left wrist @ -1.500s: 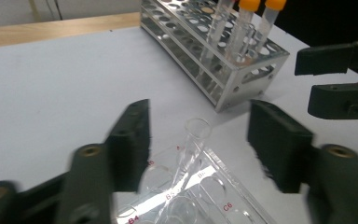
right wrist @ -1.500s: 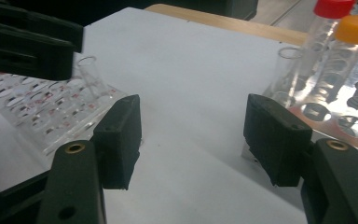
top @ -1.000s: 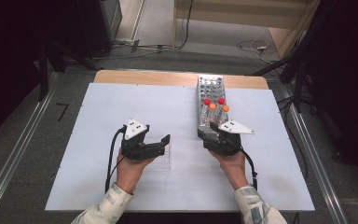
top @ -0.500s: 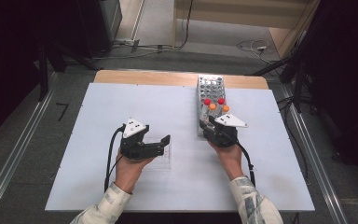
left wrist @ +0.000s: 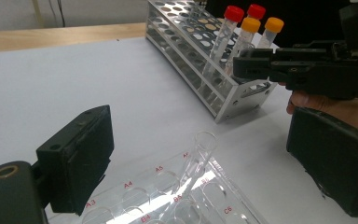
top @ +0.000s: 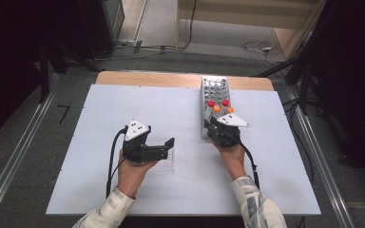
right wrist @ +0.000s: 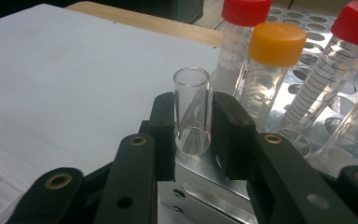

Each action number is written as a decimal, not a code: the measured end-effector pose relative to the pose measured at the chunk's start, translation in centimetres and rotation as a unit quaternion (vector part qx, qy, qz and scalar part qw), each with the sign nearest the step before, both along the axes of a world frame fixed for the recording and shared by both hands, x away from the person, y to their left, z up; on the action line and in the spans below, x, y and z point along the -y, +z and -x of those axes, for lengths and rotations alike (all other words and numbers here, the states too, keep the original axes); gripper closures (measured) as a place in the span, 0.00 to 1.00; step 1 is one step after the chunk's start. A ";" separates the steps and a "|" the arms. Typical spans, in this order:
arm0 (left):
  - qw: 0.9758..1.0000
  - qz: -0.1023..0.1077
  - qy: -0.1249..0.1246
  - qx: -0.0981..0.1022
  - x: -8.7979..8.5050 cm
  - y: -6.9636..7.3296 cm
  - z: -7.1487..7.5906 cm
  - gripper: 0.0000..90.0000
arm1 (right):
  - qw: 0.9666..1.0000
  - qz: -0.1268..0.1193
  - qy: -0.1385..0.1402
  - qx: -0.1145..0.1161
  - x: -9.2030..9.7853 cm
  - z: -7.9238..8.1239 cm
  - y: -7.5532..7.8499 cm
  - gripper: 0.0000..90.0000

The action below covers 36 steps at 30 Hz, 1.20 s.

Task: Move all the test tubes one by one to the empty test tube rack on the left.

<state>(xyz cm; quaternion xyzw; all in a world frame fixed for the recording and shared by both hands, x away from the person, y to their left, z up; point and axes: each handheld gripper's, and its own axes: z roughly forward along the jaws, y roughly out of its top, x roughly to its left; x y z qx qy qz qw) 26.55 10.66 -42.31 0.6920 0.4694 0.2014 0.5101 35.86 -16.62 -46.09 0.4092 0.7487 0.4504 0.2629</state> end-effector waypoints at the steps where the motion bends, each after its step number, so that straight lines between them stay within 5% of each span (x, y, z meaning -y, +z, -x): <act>1: 1.000 -0.001 -0.002 0.001 0.0 0.1 0.0 0.09 | 1.000 0.001 0.000 0.000 0.0 0.0 0.0 0.77; 10: 1.000 -0.002 -0.005 -0.007 0.0 0.1 0.0 0.09 | 1.000 -0.002 -0.003 0.013 0.1 0.2 0.8 0.81; 27: 1.000 -0.004 -0.009 -0.003 0.1 0.6 0.2 0.12 | 0.998 -0.034 0.008 0.055 1.1 2.2 5.8 0.81; 36: 1.000 0.003 -0.007 -0.001 0.2 0.7 0.3 0.11 | 0.997 -0.035 0.042 0.046 0.7 3.9 6.3 0.81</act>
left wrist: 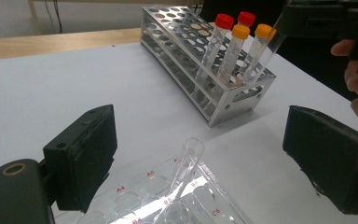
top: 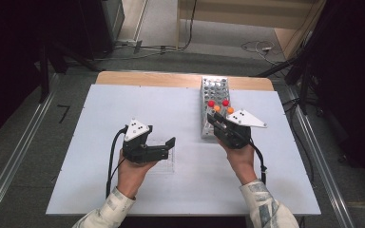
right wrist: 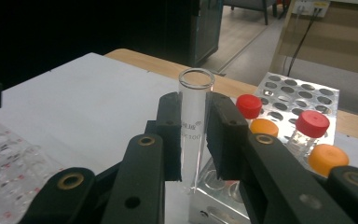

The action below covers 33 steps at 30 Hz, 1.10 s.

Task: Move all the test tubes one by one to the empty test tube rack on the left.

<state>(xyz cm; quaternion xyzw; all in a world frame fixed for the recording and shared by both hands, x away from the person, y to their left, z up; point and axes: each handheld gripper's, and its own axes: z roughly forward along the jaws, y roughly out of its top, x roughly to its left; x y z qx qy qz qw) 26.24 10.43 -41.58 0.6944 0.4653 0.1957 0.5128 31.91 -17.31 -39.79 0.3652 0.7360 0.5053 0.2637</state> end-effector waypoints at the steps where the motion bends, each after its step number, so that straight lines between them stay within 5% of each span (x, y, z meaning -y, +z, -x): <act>1: 1.000 0.001 -0.001 -0.001 0.0 0.0 0.0 0.12 | 1.000 -0.001 0.002 0.000 -0.1 0.1 0.0 0.81; 18: 1.000 0.011 -0.015 0.019 1.3 0.9 0.7 0.14 | 0.998 0.010 0.048 -0.032 -1.6 3.1 -2.8 0.82; 33: 0.997 0.006 -0.073 0.013 4.3 0.6 0.2 0.44 | 0.995 0.045 0.076 -0.035 -3.6 4.6 -4.5 0.82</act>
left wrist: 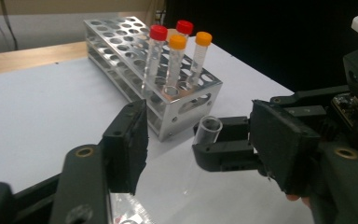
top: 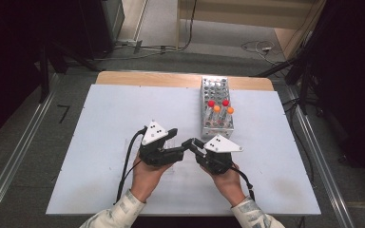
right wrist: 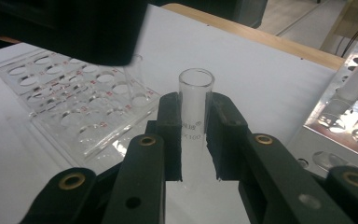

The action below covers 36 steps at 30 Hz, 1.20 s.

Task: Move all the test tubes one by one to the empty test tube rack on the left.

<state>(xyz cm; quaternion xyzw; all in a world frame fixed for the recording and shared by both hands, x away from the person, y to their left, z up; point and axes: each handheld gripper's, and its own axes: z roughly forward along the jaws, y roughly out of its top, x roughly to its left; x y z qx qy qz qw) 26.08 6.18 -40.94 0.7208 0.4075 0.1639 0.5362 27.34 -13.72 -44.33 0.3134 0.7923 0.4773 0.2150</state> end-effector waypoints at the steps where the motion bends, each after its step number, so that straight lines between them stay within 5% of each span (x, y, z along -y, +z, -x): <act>1: 1.000 0.001 -0.001 -0.002 0.1 -0.1 -0.1 0.47 | 1.000 0.000 0.002 0.001 -0.1 0.1 0.0 0.82; 18: 0.999 -0.018 -0.024 -0.025 1.2 -1.0 -1.0 0.81 | 1.000 0.004 0.011 0.006 -0.5 0.4 -0.2 0.82; 27: 0.999 -0.013 -0.021 -0.024 1.0 -0.9 -1.0 0.85 | 1.000 0.002 0.015 0.003 -0.5 0.4 -0.1 0.80; 36: 1.000 0.006 -0.024 -0.011 0.6 0.0 -0.3 0.85 | 0.998 -0.013 0.048 -0.024 -0.1 0.3 0.3 0.48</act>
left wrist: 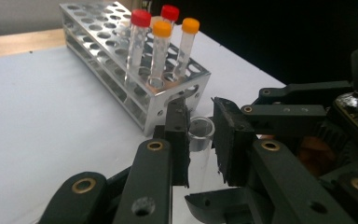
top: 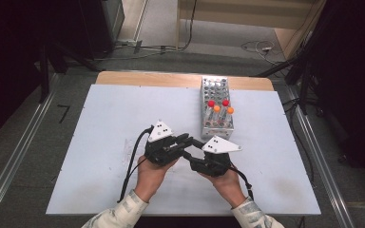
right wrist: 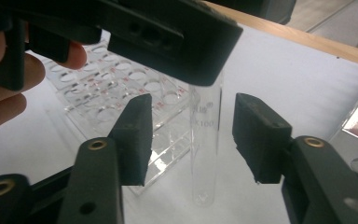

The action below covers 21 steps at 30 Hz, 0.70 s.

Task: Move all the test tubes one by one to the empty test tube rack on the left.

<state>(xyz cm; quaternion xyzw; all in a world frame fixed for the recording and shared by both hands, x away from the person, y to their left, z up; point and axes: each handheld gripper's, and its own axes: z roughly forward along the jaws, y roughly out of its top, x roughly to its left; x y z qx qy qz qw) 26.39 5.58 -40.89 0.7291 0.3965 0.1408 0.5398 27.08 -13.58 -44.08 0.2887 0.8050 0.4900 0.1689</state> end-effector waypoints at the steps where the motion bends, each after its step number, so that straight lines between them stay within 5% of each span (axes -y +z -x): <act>1: 1.000 0.000 0.000 0.004 -0.1 0.2 0.1 0.85 | 1.000 -0.002 0.002 -0.003 0.1 0.1 0.2 0.44; 7: 1.000 0.007 0.003 0.019 -0.7 1.4 0.9 0.85 | 1.000 -0.009 0.019 -0.012 0.5 0.3 1.0 0.33; 21: 0.999 0.006 0.028 0.040 -3.5 3.0 1.9 0.85 | 1.000 -0.004 0.016 -0.015 1.0 0.3 1.1 0.30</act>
